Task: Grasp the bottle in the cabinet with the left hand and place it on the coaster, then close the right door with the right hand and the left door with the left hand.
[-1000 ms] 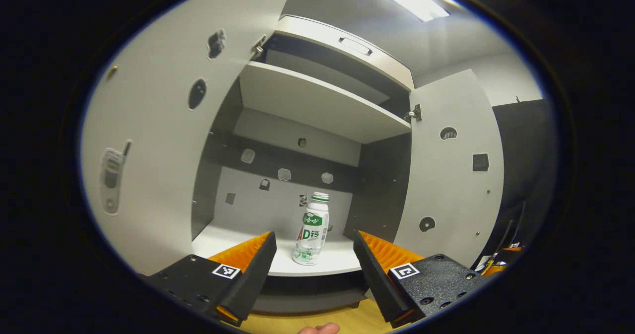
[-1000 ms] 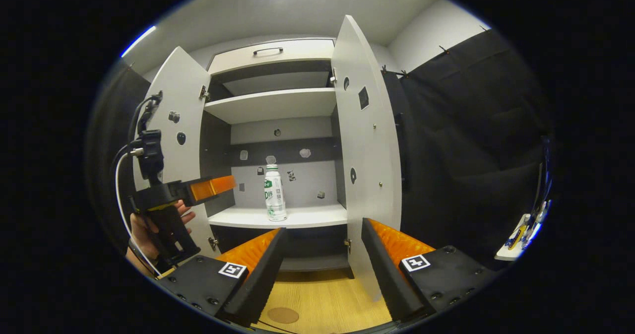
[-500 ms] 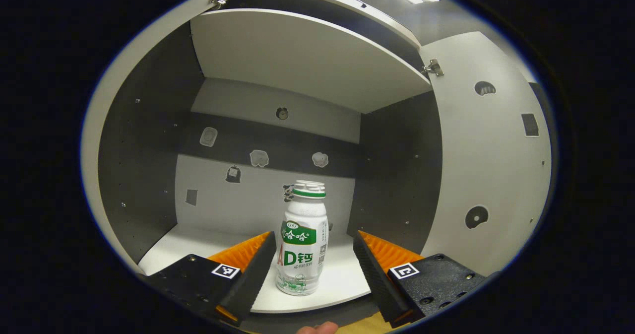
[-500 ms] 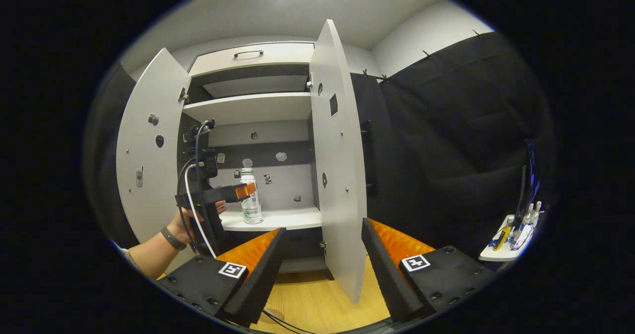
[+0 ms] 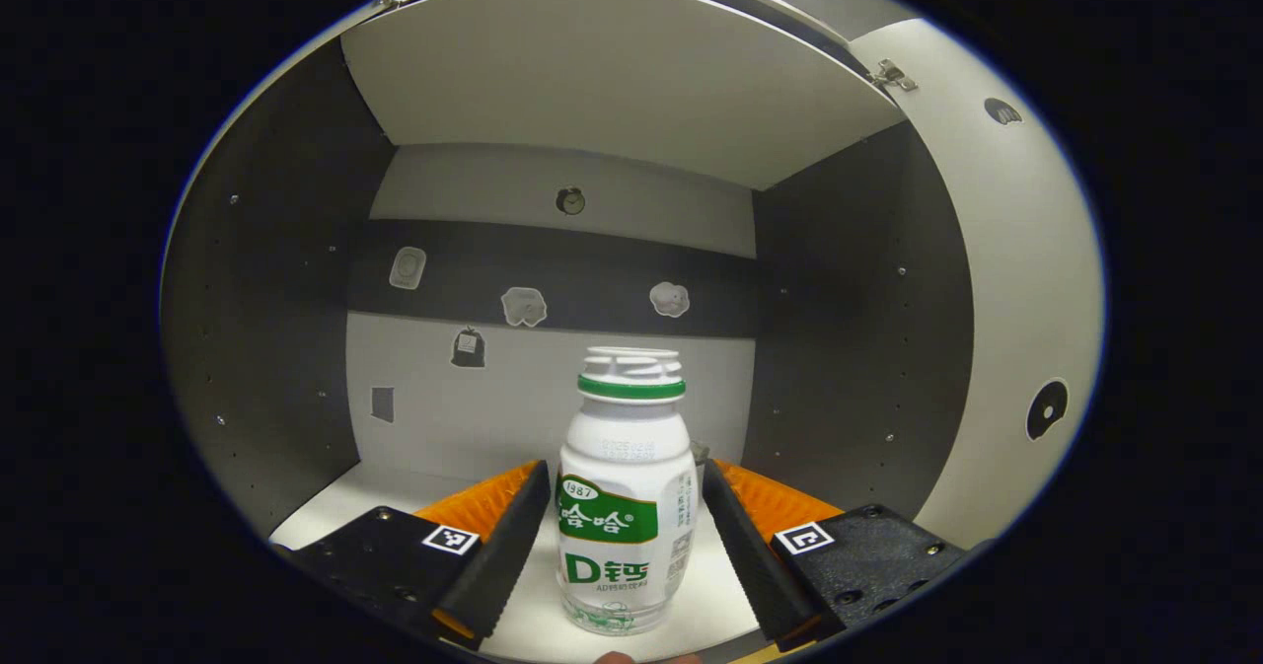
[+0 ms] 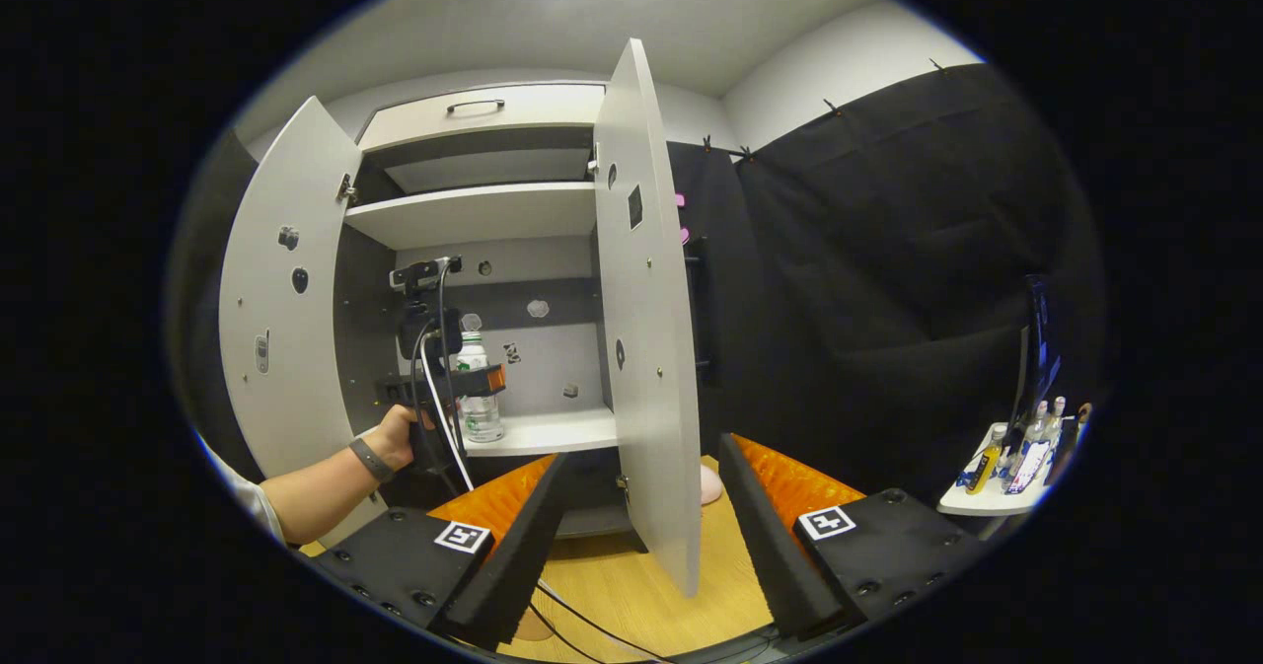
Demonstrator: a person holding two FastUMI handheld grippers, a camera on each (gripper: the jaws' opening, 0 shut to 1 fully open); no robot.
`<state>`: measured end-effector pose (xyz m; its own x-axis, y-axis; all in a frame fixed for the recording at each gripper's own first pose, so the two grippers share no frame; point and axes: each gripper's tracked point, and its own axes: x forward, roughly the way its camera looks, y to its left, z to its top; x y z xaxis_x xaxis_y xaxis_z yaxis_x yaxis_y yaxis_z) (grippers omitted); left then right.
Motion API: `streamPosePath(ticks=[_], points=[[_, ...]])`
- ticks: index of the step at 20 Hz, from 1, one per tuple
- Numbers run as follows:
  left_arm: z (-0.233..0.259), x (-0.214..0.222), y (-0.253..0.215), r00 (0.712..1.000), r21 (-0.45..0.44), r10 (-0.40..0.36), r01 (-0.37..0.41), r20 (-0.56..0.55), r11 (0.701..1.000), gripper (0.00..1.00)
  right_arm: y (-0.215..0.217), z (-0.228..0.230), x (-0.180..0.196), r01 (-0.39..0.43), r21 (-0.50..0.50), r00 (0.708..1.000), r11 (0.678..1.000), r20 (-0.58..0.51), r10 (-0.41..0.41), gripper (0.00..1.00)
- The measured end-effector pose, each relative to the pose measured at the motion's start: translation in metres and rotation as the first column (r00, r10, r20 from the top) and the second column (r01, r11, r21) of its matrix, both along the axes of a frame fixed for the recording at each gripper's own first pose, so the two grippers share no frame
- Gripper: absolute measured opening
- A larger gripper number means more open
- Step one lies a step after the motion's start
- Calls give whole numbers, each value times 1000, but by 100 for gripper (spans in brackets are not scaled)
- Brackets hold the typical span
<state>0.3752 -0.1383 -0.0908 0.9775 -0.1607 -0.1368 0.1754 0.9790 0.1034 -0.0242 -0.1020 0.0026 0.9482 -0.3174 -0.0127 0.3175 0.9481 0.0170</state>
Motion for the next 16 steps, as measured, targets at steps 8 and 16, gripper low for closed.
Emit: streamPosePath(ticks=[8,16], points=[[16,-13,7,999,-18,-23,24,48,1000,70,6,-5,5,-23,0,1000,1000,-13,23,98],[55,-105,10,990,-44,-83,88,111,995,70,18,-14,9,-76,-1,997,997,-28,76,98]])
